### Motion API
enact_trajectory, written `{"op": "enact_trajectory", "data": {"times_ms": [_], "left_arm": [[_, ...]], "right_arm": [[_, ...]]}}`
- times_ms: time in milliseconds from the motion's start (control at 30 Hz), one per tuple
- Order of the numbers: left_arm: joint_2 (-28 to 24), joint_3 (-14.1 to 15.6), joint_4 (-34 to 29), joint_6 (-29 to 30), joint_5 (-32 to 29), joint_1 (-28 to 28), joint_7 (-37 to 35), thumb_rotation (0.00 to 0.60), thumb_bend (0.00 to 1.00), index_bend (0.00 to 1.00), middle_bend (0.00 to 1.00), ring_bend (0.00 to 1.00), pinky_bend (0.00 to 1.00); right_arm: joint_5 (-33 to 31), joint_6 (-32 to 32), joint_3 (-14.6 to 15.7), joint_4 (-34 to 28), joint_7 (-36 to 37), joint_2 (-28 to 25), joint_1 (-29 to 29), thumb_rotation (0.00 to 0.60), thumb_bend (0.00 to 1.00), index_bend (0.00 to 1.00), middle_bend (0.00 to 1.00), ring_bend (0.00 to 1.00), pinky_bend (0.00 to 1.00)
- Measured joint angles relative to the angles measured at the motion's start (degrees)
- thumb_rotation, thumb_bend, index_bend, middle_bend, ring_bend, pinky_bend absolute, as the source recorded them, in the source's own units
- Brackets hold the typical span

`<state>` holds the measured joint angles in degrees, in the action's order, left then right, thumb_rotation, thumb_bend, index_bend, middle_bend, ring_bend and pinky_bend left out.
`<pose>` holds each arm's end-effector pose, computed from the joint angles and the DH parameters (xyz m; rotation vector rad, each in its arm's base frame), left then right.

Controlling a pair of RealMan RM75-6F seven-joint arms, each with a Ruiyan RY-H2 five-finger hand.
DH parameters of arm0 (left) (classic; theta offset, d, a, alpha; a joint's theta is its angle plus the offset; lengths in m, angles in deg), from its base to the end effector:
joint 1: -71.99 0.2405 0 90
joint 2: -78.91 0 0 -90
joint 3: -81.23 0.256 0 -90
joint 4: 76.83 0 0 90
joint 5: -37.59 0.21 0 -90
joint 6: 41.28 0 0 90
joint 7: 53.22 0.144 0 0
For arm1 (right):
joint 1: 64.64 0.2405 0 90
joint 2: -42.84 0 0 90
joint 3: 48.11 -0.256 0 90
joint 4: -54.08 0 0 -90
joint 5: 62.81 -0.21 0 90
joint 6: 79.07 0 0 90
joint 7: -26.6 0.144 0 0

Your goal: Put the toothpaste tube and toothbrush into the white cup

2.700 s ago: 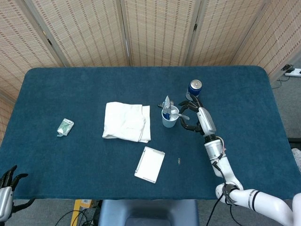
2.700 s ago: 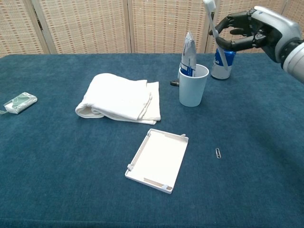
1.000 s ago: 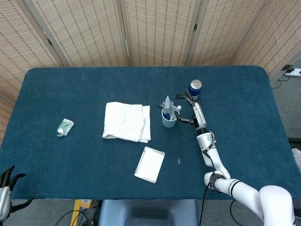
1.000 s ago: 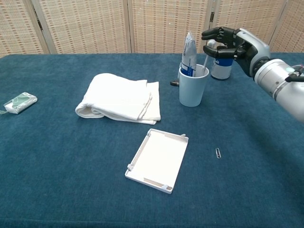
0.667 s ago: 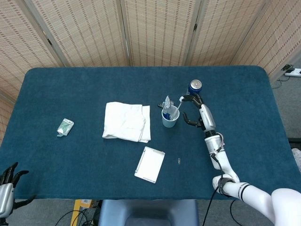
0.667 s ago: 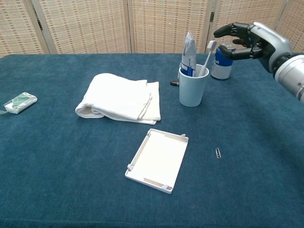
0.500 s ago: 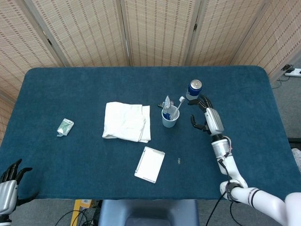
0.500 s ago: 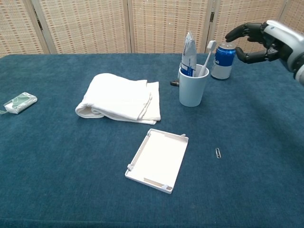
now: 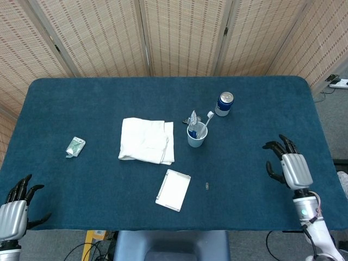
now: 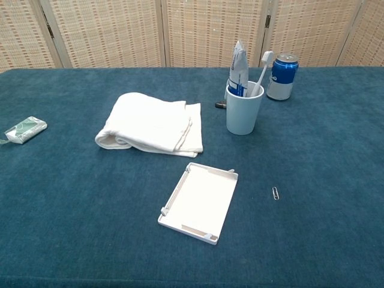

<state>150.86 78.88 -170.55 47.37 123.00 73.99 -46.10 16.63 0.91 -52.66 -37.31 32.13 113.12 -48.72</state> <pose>-0.3106 0.1414 0.1217 -1.2709 -0.9721 -0.8630 -0.2795 -0.2437 0.1230 1.3775 -1.0371 1.0994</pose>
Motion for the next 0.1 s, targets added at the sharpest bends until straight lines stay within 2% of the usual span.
{"op": "enact_trajectory", "data": {"times_ms": [100], "left_arm": [[0.7, -0.8, -1.0, 1.4, 0.5, -0.3, 0.7, 0.600, 0.13, 0.28, 0.05, 0.02, 0.15]], "right_arm": [[2.1, 3.5, 1.7, -0.8, 1.1, -1.7, -3.1, 0.600, 0.43, 0.30, 0.27, 0.06, 0.12]]}}
